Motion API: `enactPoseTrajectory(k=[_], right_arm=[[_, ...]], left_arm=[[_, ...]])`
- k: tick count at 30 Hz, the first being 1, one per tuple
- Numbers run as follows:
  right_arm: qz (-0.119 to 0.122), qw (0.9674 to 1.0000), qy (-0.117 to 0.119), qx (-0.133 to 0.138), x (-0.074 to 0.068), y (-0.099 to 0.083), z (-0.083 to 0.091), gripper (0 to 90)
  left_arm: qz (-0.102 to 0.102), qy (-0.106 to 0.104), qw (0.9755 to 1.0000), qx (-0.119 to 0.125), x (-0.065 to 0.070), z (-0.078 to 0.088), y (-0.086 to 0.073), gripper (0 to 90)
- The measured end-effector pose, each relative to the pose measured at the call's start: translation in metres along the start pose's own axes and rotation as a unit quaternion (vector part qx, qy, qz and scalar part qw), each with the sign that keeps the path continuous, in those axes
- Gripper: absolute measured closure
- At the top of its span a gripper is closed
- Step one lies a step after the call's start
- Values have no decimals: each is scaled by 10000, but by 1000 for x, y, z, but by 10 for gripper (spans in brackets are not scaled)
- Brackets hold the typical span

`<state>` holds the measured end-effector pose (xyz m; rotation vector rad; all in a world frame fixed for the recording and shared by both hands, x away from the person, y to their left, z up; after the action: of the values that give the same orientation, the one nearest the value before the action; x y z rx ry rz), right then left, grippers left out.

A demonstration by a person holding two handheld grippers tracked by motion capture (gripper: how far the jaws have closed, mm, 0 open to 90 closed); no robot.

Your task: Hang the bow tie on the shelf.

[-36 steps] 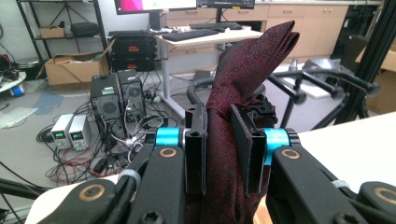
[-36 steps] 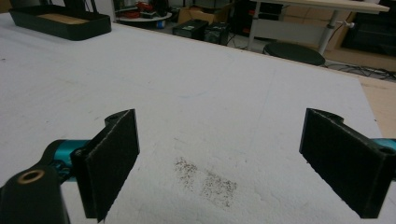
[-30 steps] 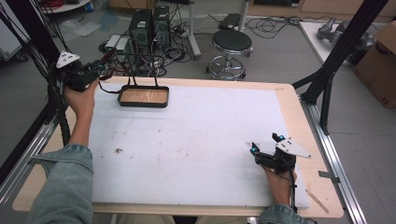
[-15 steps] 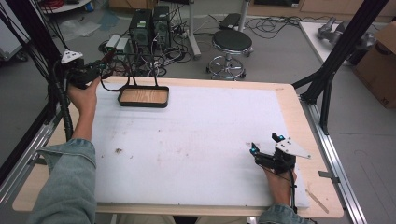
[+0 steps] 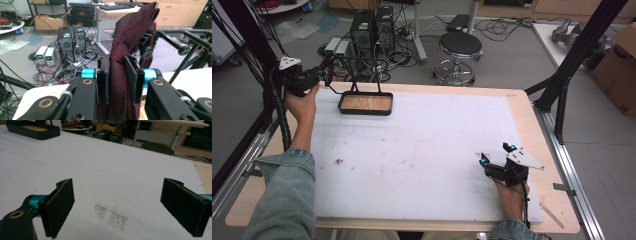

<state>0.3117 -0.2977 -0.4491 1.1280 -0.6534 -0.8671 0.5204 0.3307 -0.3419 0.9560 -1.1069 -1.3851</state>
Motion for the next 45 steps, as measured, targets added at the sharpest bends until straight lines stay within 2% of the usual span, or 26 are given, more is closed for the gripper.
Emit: enactPoseTrajectory(k=[11,19,28,32,34,38,45], right_arm=[[1,10000,-5,-4,0,0,0,109],[-5,10000,-4,-5,0,0,0,109],[-14,10000,-11,43,1,1,0,109],[-35,10000,-10,41,1,1,0,109],[-45,10000,-1,76,1,1,-1,109],[-50,10000,15,77,2,1,-1,109],[-28,10000,51,74,1,1,-1,109]], left_arm=[[46,-21,10000,-44,-1,0,-3,636],[73,-59,9999,75,-4,9,-1,581],[140,-194,9992,320,-6,36,0,528],[72,-270,9987,415,-3,50,2,516],[0,-300,9984,471,0,57,3,505],[50,-501,9970,596,6,71,2,469],[-48,-707,9947,747,20,91,-1,372]])
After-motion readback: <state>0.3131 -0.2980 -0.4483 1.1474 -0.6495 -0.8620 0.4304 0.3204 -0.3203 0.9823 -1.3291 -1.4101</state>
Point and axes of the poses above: each handheld gripper's, and its own axes: z roughly backward along the jaws, y roughly out of its top, x roughly to its right, the point moved 2 cm from there along -z, roughly forward along the jaws, and after that the axes turned 8 degrees about y, right-handed, at the moved point
